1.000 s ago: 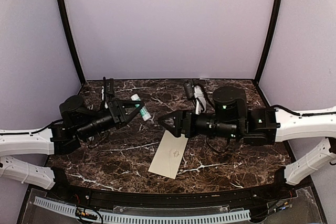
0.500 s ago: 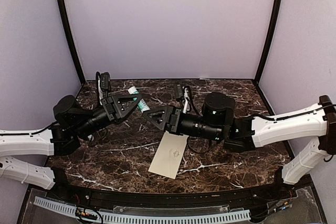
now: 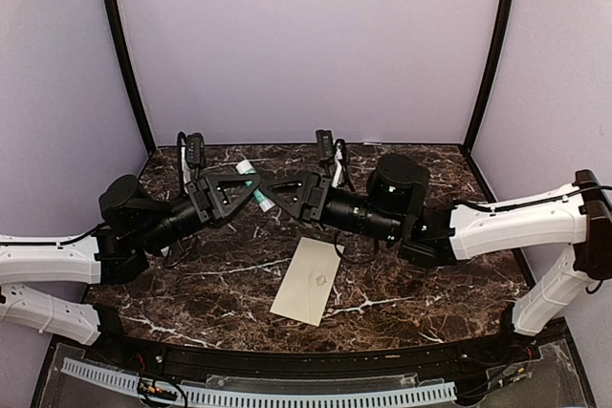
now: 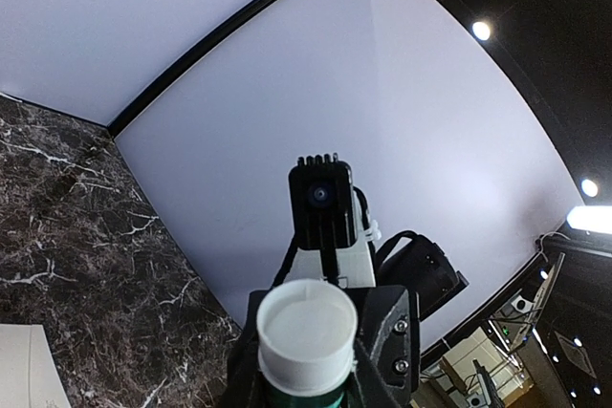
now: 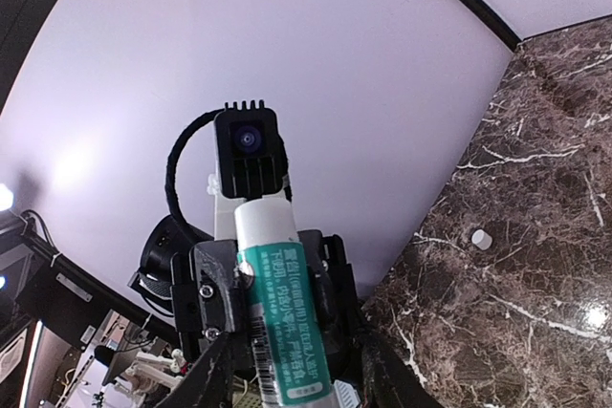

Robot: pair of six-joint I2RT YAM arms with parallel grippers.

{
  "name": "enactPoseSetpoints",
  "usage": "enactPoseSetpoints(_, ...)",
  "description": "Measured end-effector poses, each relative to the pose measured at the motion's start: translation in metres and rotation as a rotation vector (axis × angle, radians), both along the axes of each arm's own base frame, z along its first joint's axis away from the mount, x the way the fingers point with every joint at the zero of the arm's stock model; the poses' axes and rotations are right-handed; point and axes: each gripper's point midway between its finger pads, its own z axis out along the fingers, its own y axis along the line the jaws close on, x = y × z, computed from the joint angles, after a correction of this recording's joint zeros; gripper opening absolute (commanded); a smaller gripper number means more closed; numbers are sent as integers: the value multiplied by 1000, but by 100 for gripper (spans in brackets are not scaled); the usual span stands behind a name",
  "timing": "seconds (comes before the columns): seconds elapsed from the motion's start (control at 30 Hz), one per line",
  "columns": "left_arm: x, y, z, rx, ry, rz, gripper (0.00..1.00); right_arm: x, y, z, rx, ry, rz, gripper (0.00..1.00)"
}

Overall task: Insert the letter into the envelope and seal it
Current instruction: Screw the solid glue.

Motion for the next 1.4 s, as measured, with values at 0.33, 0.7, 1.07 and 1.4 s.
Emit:
enactPoseSetpoints(0.33,-4,-5,-1,18,-22,-30,0,-7,9,5,-5,-57,91,36)
enactPoseSetpoints(0.7,-25,-16,8,62,-93,-158,0,-24,-7,11,-122,-203,190,35)
enactPoseSetpoints(1.07,-36,-21,6,62,-93,-230,0,-36,-8,-5,-214,-250,278,40)
enactPoseSetpoints(1.4,-36,-24,2,70,-89,-245,0,-40,-7,-5,-208,-238,299,14)
